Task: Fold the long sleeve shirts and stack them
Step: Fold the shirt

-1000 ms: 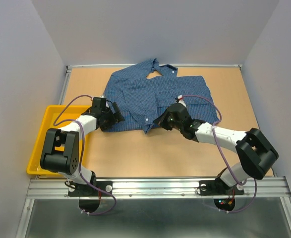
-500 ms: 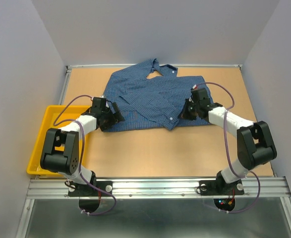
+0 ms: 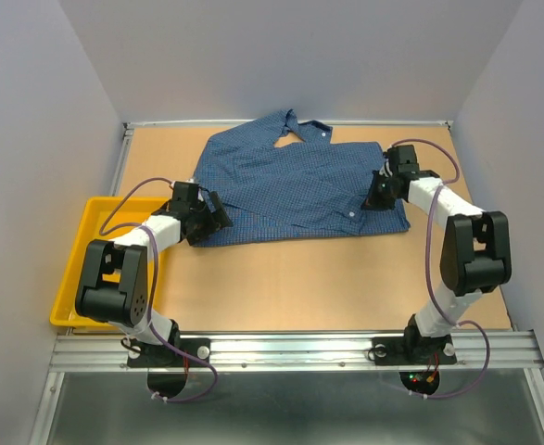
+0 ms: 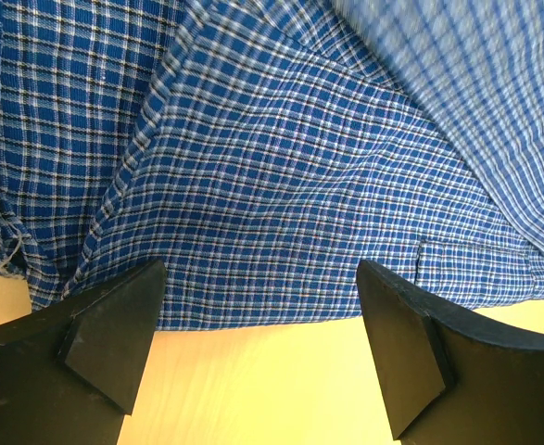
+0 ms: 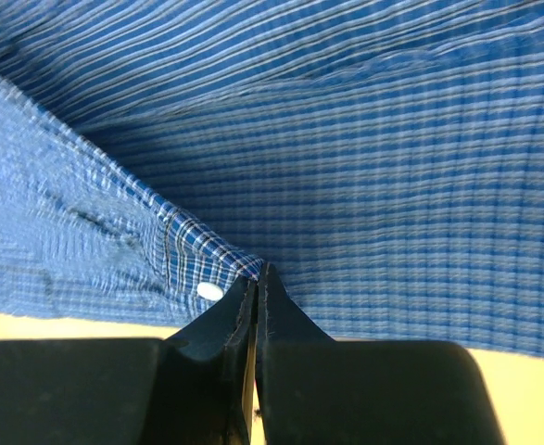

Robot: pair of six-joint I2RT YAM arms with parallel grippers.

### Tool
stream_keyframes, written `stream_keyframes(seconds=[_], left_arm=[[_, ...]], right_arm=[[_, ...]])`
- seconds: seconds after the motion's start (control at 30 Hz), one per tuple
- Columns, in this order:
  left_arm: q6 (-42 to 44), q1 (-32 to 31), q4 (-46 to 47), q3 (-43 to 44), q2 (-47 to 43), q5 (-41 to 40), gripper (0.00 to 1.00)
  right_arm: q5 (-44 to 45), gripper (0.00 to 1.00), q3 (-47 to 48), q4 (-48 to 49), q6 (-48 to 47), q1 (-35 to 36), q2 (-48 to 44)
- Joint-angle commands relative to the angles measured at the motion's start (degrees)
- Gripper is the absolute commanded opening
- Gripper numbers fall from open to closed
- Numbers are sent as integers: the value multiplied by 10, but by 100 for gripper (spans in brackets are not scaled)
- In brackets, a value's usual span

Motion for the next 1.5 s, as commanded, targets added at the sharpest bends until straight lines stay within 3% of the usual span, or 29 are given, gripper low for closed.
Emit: stream_keyframes(seconds=[0.0, 0.33, 0.8, 1.03, 1.17, 1.3, 1.47], left_arm=[[2, -1, -8, -5, -10, -11, 96], [2, -1, -8, -5, -8, -12, 96], [-1, -1, -5, -4, -2, -10, 96], [-4, -1, -20, 14, -26, 5, 96], [-19, -3, -46, 54, -74, 23, 98], [-41, -12, -53, 100, -111, 40, 98], [-54, -58, -40, 163, -96, 40, 95]], right_arm=[[20, 1, 58, -21, -24, -15, 37], [72, 1, 169, -21, -35, -15, 133], [87, 3, 230, -21, -41, -15, 183], [74, 46, 241, -21, -34, -15, 166], [61, 72, 239, -17, -15, -15, 106], [21, 78, 215, 13, 15, -15, 63], [-92, 78, 152, 114, 88, -14, 27]])
